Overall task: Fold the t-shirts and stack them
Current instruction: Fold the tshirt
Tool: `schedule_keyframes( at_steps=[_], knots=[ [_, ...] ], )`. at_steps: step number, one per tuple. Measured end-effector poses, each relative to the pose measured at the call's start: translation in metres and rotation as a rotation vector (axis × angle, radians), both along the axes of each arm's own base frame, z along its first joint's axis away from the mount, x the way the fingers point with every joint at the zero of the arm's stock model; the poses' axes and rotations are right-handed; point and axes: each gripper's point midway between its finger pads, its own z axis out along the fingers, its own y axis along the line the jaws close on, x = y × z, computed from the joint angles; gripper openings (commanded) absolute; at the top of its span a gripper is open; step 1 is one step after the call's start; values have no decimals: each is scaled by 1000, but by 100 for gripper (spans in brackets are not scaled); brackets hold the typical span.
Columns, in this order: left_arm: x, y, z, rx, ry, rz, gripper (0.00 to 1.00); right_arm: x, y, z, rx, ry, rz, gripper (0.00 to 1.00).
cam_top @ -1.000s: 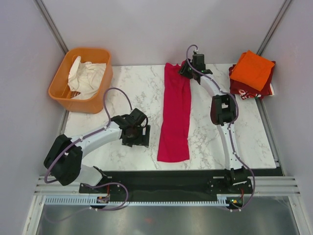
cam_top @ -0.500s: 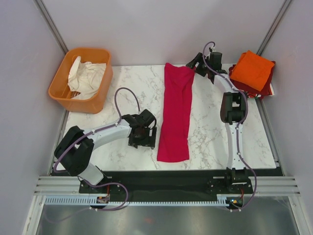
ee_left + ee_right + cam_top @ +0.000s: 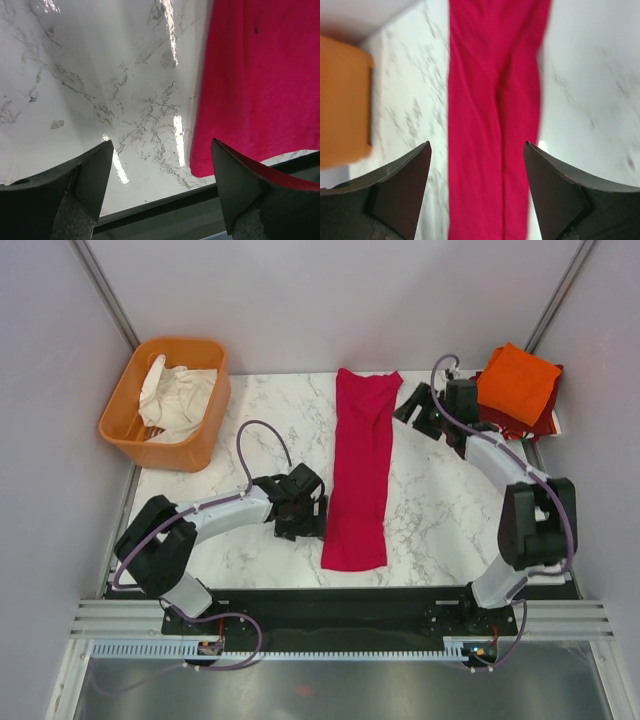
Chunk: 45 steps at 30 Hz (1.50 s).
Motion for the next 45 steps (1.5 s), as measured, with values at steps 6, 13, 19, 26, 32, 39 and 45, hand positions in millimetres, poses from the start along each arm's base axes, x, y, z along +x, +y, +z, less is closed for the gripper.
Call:
schedule_keyframes(
  at_steps=[6,13,19,26,32,39,45],
  knots=[
    [-3,-17,5,-48,-34,-32,67,-129,9,-51,-99,170,54,49],
    [-18,-45,20,-95,-75,-117,64,-228,20,-90,-140,282,153,37],
    [-28,-66,29,-125,-95,-164,64,-295,23,-140,-91,451,191,52],
    [-30,-69,8,-56,-85,-168,60,-316,38,-143,-38,472,245,61],
    [-26,-64,-6,3,-94,-152,46,-317,45,-143,-11,463,260,61],
    [-25,-67,-17,35,-88,-154,15,-317,48,-143,-8,459,272,59],
    [-25,-69,-17,40,-99,-160,6,-322,50,-145,-6,468,278,49]
  ],
)
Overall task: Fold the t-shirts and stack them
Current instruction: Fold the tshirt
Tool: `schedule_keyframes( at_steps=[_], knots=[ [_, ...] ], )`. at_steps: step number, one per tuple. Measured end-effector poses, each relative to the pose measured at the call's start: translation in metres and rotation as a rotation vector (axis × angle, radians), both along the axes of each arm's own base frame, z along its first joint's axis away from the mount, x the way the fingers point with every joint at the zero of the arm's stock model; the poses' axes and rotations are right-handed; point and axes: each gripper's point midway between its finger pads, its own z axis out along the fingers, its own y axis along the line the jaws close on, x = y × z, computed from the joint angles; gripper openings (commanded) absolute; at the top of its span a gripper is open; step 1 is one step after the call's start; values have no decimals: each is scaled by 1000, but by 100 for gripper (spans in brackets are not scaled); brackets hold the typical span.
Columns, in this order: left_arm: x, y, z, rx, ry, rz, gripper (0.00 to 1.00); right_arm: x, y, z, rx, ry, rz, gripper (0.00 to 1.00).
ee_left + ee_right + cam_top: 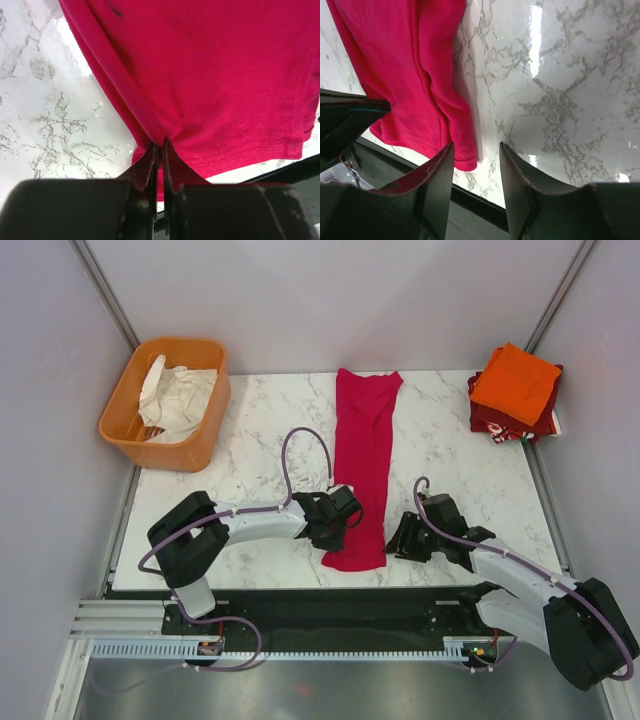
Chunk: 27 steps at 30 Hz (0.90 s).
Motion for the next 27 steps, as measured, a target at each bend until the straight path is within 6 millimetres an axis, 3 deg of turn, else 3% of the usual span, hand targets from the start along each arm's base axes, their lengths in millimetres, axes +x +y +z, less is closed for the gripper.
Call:
schedule_keyframes(
  at_steps=[12,14,15,17,27],
  knots=[
    [0,0,0,-2,1,1,5,-9,9,-3,26,3,14,39],
    [0,0,0,-2,1,2,5,-11,10,-4,26,5,20,26],
    [0,-1,0,-2,2,2,5,-12,11,-4,26,8,22,12],
    [0,-1,0,-3,2,4,5,-12,12,-6,25,16,23,1],
    [-1,-1,11,-30,-7,19,6,-12,11,0,39,-24,11,0]
  ],
)
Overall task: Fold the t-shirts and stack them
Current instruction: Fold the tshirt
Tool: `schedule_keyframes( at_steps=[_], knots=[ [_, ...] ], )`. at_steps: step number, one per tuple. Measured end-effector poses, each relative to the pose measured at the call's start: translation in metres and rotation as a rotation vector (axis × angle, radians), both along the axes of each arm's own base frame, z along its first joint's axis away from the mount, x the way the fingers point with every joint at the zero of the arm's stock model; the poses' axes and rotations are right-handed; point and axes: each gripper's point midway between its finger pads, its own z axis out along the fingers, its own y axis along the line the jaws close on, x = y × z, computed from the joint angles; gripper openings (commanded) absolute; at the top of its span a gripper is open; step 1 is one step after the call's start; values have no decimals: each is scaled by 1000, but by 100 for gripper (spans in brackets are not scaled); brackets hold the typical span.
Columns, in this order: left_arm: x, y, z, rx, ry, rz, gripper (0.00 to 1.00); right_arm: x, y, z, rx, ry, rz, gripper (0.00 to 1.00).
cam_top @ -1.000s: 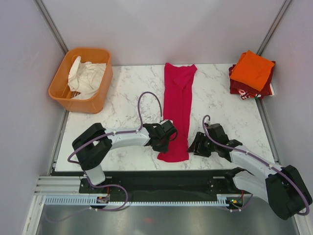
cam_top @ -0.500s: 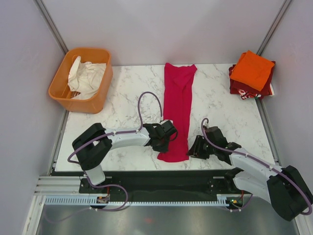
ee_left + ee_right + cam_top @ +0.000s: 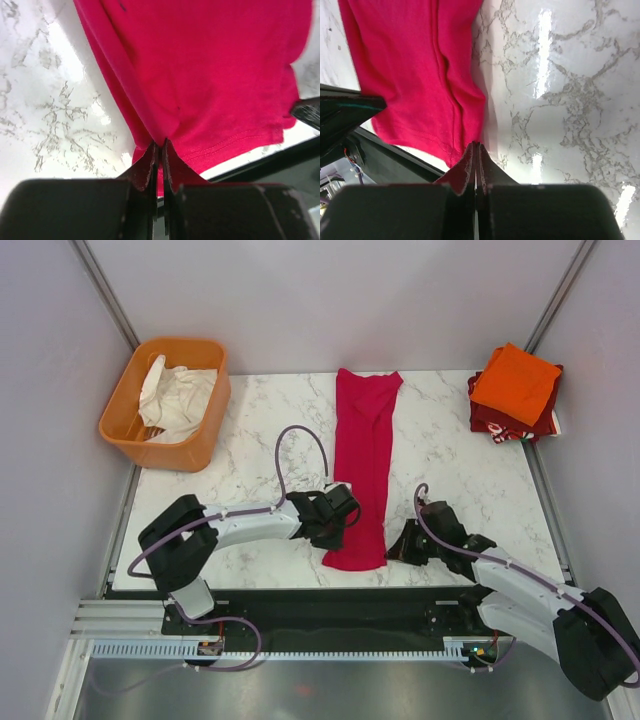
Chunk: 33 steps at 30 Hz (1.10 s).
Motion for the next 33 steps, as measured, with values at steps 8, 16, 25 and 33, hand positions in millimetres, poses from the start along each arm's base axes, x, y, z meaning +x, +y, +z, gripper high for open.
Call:
schedule_keyframes(
  at_steps=[8,16,25,33],
  knots=[
    [-2,4,29,-45,-26,16,7,-3,-6,-1,-24,4,-16,0],
    [-12,19,22,-23,-2,39,20,-3,-7,16,-4,-40,-19,0],
    [-24,39,12,49,38,45,22,-10,-17,15,-37,-32,-39,0],
    [-26,40,12,50,40,38,50,-12,-19,15,-37,-33,-39,0]
  ],
)
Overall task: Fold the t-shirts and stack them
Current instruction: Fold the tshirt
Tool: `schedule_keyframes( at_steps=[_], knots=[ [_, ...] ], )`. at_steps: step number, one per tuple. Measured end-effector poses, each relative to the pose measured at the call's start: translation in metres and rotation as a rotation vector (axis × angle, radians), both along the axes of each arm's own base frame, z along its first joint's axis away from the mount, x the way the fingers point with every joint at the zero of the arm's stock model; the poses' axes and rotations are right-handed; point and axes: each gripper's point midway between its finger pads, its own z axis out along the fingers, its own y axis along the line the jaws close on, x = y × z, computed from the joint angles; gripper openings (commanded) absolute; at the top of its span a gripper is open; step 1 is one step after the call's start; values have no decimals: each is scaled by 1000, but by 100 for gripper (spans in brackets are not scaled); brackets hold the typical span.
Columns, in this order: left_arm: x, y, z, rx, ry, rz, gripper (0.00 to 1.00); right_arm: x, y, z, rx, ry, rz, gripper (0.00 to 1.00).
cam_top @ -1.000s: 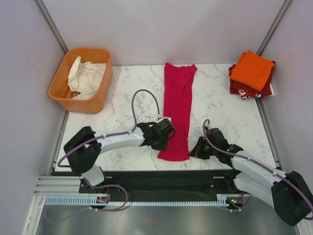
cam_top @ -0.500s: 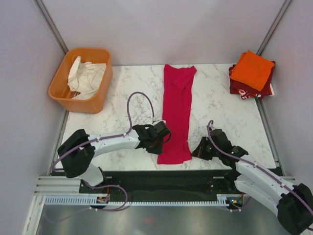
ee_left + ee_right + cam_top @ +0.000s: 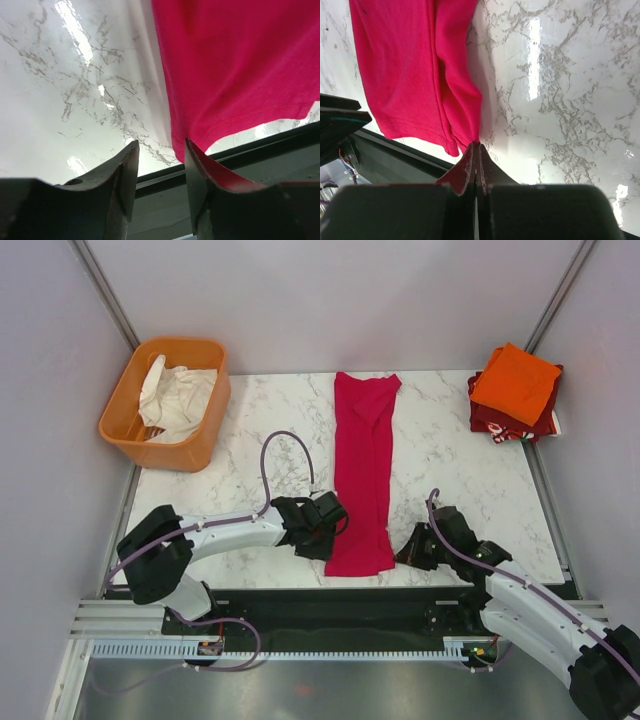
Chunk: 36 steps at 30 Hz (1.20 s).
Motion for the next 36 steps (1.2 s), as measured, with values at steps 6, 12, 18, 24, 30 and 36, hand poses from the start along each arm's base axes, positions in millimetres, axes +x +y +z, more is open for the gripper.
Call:
schedule_keyframes(
  at_steps=[6,12,18,24,30,36],
  knots=[
    [-8,-13,5,-24,-9,-43,55,-2,-1,-3,-5,8,0,0],
    [-10,-24,-8,-29,12,-58,28,-2,-1,-3,-5,10,1,0],
    [-10,-25,-20,-9,26,-57,2,-5,-2,-2,-3,11,3,0],
    [-12,-23,-4,-52,8,-55,11,-9,-9,14,-18,-2,-4,0],
    [-14,-23,22,-135,-21,-32,11,-11,-10,31,1,-33,-5,0],
    [-29,-7,0,-95,49,7,2,-27,-12,14,12,20,8,0]
  ],
)
